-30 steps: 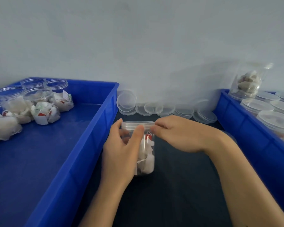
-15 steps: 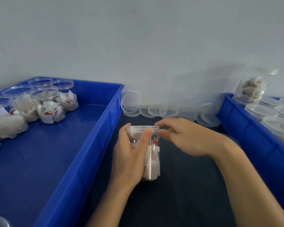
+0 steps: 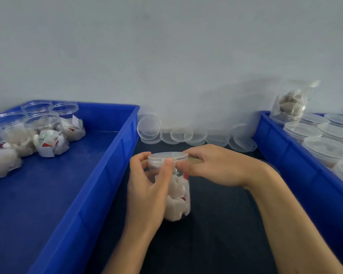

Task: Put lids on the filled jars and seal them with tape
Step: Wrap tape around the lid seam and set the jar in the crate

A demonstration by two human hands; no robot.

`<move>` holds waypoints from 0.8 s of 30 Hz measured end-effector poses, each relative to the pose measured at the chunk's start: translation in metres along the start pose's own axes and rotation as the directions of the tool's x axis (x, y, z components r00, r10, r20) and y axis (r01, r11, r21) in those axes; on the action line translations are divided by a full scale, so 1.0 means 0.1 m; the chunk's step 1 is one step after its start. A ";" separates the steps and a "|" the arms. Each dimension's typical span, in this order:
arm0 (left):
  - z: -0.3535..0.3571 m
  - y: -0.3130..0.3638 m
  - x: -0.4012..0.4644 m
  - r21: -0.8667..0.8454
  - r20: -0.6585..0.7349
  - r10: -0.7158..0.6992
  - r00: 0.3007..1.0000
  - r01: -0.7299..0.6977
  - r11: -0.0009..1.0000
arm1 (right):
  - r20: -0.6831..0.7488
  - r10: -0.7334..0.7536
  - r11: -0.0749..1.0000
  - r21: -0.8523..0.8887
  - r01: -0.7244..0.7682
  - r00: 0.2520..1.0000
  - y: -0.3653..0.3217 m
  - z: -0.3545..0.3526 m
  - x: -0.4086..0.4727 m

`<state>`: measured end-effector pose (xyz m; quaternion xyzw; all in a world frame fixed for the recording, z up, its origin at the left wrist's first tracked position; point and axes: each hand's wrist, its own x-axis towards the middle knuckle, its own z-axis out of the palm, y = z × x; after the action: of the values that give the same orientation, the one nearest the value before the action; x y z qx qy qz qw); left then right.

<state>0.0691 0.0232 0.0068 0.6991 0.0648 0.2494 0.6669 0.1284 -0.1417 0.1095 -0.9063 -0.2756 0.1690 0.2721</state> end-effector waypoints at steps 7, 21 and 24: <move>0.00 0.01 0.01 -0.080 -0.036 -0.054 0.998 0.051 0.995 | 0.043 -0.049 0.999 -0.019 0.050 0.998 -0.04 0.01 -0.04; -0.10 -0.02 0.07 -0.198 0.130 -0.119 0.984 0.143 0.970 | 0.044 -0.034 0.998 0.061 0.031 0.998 0.11 0.00 0.02; -0.08 0.04 0.04 -0.108 0.126 -0.118 0.985 0.132 0.985 | 0.039 -0.018 0.999 0.045 0.016 0.999 0.13 -0.03 -0.01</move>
<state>0.0683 0.0317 0.0112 0.6675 0.0544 0.1683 0.7233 0.1343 -0.1520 0.1045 -0.8941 -0.2847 0.1908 0.2883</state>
